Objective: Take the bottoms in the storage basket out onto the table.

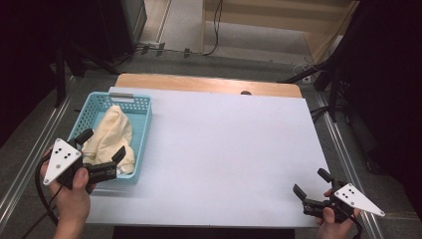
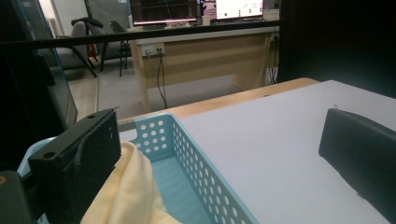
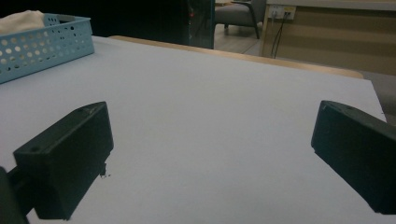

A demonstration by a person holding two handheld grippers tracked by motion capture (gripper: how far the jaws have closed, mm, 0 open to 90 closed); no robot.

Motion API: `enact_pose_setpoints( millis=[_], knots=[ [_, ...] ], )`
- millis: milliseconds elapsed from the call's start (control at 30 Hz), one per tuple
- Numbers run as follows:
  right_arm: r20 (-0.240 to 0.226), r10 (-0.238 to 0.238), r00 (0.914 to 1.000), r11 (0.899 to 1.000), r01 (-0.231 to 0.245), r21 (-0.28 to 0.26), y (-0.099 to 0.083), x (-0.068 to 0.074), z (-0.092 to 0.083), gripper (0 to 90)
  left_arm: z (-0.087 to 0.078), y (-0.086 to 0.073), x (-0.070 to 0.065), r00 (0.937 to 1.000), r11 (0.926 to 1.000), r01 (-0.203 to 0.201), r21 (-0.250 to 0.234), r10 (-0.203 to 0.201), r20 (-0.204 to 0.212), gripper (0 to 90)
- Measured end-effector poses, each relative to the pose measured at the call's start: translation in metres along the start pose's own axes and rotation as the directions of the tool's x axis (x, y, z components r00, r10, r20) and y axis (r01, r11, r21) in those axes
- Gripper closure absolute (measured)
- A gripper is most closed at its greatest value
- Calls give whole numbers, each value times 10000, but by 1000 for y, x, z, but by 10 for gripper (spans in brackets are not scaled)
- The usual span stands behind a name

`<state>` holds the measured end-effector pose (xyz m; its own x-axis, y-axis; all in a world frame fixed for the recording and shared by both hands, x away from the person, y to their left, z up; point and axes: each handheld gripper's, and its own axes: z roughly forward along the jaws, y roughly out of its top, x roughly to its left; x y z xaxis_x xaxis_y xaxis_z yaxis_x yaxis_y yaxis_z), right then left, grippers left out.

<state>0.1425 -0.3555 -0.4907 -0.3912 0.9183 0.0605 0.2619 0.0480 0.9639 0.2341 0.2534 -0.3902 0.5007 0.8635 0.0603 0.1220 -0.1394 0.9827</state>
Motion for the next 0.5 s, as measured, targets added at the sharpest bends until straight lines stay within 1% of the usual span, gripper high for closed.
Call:
enact_pose_setpoints(
  millis=[33,100,200,300,333,367,467,500],
  knots=[
    [-17,-31,10000,10000,31,16,0,0,0,0,2,3,3,9998,9999,119,18,-119,150,0],
    [-33,-51,10000,10000,51,28,0,1,1,0,3,4,6,9996,9999,169,-9,-169,208,0],
    [-42,-78,10000,10000,78,37,0,2,1,0,5,6,9,9998,9999,145,-3,-145,143,0],
    [-53,-64,10000,10000,64,42,0,1,1,0,10,11,18,9994,9995,307,-12,-306,159,0],
    [-53,-64,10000,10000,64,42,0,1,1,0,10,11,18,9994,9995,307,-12,-306,159,0],
    [-51,-58,10000,10000,58,47,0,1,1,0,13,14,23,9992,9993,366,-41,-365,173,0],
    [-48,-81,10000,10000,81,35,0,1,1,0,16,16,26,9991,9992,399,-23,-399,147,0],
    [-37,-87,10000,10000,87,29,0,1,2,0,19,17,30,9990,9991,424,18,-425,107,0]
  ],
)
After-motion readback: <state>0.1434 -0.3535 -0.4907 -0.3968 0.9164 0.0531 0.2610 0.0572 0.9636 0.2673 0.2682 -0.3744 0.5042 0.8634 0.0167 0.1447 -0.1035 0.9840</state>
